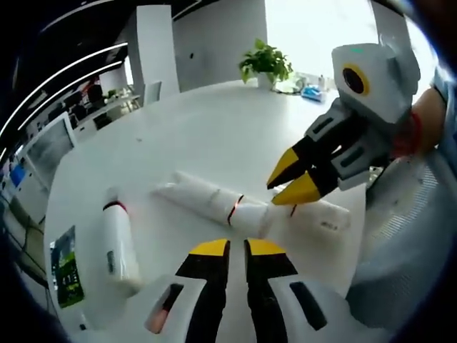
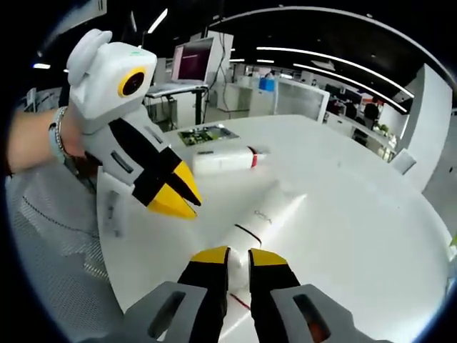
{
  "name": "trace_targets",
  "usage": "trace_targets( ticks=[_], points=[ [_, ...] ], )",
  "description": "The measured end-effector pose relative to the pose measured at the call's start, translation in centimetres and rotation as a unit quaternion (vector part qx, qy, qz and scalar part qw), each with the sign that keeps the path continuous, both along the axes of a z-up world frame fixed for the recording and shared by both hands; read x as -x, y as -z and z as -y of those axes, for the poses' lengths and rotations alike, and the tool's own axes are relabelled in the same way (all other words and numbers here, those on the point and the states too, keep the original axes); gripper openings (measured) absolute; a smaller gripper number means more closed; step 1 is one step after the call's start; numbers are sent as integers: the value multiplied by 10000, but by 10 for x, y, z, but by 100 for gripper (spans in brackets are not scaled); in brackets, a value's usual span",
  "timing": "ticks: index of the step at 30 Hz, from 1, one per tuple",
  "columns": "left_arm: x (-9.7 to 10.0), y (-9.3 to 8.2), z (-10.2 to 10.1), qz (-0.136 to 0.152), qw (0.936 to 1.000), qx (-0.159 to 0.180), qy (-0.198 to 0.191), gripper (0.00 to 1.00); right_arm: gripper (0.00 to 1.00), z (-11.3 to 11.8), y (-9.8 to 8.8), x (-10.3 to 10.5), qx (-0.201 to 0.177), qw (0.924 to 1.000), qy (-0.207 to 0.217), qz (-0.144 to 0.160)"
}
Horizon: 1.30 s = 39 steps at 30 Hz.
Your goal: Arrange the skincare products in the storage area until every visible bottle or jar stands upright without overlapping.
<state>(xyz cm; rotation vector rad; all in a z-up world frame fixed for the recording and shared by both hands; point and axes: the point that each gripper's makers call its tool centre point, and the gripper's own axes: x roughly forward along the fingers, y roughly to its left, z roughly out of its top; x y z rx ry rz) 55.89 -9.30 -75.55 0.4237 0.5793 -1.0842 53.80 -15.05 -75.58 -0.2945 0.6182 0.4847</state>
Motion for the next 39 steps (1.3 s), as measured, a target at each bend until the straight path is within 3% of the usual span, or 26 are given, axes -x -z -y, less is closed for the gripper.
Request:
trace_targets(
  ticks=[14, 19, 28, 34, 38, 39],
  points=[
    [-7, -1, -7, -213, 9992, 95, -333, 7, 3, 9, 2, -1, -79, 9996, 261, -108],
    [-8, -13, -3, -343, 9971, 484, -484, 5, 2, 21, -10, -8, -176, 9982, 553, 129],
    [-8, -6, -4, -836, 9919, 621, -722, 3, 6, 16, -3, -8, -812, 9939, 710, -249],
    [-9, -5, -5, -925, 9902, 617, -840, 5, 6, 7, 1, -17, -1565, 9799, 935, -811],
    [-11, -2, -8, -1030, 9881, 601, -968, 6, 6, 9, 2, -32, -1617, 9790, 985, -749],
    [-12, -1, -9, -1068, 9873, 607, -1007, 6, 7, 11, 8, -33, -1568, 9777, 1057, -916]
  ],
)
